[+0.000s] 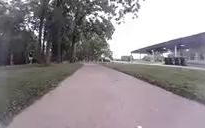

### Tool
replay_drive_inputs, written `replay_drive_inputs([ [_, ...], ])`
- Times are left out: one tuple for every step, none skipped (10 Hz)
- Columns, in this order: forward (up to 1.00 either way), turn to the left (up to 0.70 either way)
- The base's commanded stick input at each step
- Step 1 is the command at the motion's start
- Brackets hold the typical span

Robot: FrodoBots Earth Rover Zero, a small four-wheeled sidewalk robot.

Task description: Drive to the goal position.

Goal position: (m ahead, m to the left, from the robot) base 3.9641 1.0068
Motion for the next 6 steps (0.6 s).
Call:
replay_drive_inputs([
  [0.7,0.0],
  [0.7,0.0],
  [0.7,0.0],
  [0.7,0.0],
  [0.7,0.0],
  [0.7,0.03],
])
